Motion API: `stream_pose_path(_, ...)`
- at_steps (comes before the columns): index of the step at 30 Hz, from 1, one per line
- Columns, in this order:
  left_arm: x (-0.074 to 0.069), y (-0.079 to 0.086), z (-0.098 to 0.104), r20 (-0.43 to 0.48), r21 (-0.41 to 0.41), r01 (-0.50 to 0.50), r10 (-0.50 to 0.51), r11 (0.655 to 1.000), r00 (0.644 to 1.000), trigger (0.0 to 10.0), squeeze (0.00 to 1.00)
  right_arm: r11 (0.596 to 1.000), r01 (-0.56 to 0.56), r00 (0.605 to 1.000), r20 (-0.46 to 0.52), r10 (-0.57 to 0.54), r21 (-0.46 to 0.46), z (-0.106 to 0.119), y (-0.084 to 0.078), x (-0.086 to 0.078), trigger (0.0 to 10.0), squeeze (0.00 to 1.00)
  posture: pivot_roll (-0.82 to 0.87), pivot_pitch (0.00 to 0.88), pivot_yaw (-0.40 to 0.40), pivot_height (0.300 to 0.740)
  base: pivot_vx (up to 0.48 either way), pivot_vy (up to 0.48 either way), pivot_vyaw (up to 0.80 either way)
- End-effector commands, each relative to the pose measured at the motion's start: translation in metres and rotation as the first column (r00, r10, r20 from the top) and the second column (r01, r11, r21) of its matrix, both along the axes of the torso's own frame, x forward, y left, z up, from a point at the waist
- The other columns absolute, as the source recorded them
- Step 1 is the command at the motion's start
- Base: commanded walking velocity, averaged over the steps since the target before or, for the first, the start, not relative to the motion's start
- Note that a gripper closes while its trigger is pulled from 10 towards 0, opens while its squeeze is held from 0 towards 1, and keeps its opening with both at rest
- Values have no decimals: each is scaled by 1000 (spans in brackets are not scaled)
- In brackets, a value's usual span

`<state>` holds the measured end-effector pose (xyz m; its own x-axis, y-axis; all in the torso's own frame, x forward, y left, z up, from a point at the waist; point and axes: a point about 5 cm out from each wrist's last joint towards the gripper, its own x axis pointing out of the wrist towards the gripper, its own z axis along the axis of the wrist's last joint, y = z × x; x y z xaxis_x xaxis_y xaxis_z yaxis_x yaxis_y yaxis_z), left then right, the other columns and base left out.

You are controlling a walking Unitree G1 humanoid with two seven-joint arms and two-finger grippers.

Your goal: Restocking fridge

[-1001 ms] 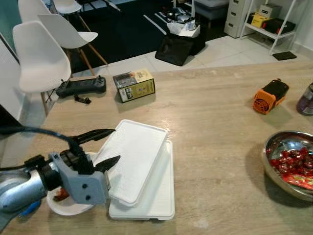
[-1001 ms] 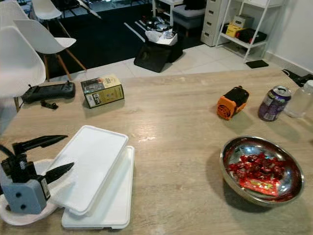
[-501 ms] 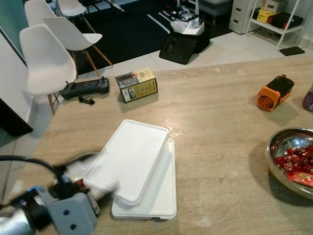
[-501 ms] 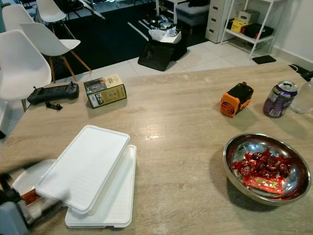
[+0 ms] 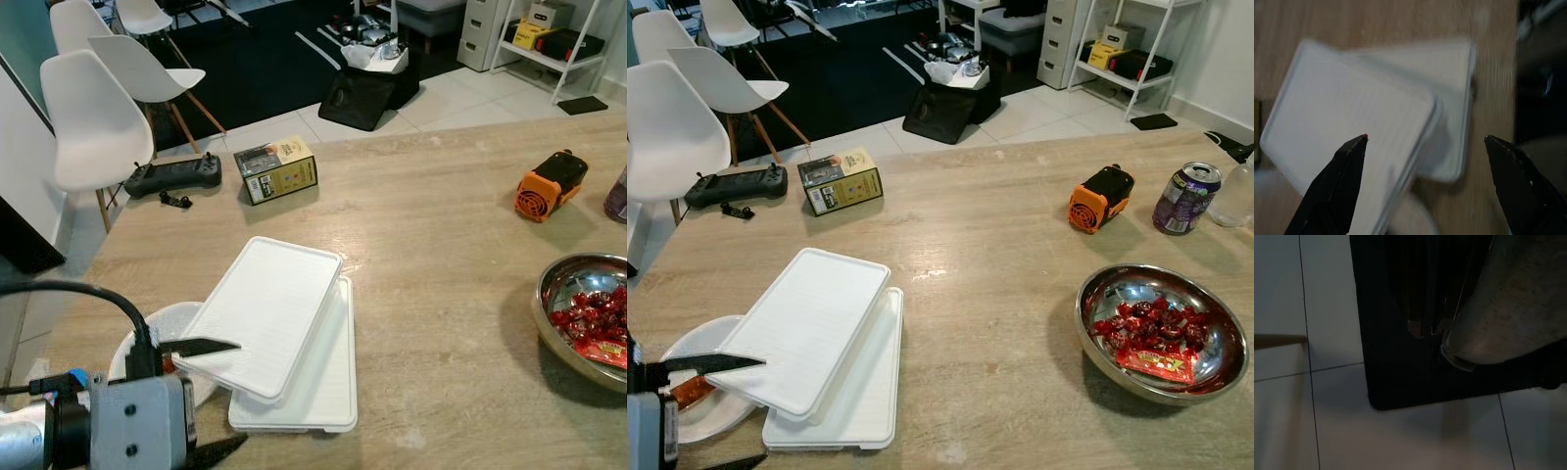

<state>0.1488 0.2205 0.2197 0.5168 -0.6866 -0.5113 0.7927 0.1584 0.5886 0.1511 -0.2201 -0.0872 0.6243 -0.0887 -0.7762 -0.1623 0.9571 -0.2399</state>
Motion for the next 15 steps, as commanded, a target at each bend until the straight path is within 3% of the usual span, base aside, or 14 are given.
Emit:
stream_pose_path(1, 3, 9, -9, -27, 64, -21, 23, 998, 999, 10000, 0, 1000, -2, 1000, -28, 2, 10, -4, 4, -7, 10000, 0, 134, 116, 84, 740, 0, 0, 0)
stream_pose_path(6, 13, 24, -20, 38, 125, -86, 82, 988, 996, 10000, 0, 1000, 3, 1000, -30, -3, 4, -4, 0, -9, 10000, 0, 126, 116, 80, 740, 0, 0, 0)
stream_pose_path(10, 20, 28, -25, 98, 115, -114, 103, 987, 990, 10000, 0, 1000, 5, 1000, -31, -5, -2, -3, -3, -9, 10000, 0, 125, 113, 70, 740, 0, 0, 0)
stream_pose_path(11, 25, 29, -27, 165, 113, -114, 95, 987, 982, 10000, 0, 1000, 5, 1000, -30, -5, -4, -3, -3, -8, 10000, 0, 121, 113, 69, 740, 0, 0, 0)
stream_pose_path(15, 33, 26, -34, 268, 97, -110, 81, 989, 960, 9961, 0, 1000, 4, 1000, -24, -4, -4, -2, -2, -5, 10000, 0, 112, 113, 62, 740, 0, 0, 0)
